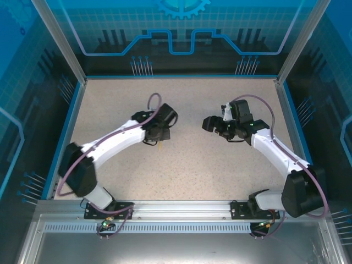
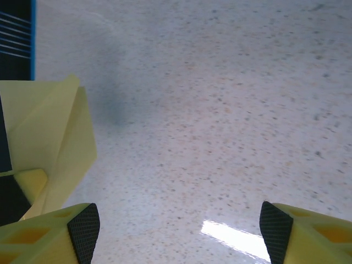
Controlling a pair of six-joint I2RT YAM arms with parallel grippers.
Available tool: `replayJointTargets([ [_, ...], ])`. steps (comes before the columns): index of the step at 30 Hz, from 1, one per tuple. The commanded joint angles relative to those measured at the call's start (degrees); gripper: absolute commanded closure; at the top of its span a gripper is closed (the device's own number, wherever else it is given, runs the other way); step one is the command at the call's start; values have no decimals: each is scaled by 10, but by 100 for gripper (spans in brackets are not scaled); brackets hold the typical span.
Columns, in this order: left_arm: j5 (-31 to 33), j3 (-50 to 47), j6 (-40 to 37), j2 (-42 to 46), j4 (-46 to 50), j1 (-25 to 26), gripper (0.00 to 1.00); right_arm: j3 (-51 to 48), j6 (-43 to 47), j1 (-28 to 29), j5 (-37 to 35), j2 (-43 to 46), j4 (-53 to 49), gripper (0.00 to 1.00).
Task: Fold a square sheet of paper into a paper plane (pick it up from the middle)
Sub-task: Turn over the paper at the center of the table.
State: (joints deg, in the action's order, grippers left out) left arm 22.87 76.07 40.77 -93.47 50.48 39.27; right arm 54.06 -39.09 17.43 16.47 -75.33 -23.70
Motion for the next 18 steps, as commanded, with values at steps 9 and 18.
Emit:
replayJointTargets([
  [9, 79, 157, 23, -234, 138, 50, 86, -58, -9, 11, -81, 42, -33, 20],
  [18, -186, 130, -12, -197, -63, 22, 44, -78, -21, 13, -106, 60, -37, 20],
])
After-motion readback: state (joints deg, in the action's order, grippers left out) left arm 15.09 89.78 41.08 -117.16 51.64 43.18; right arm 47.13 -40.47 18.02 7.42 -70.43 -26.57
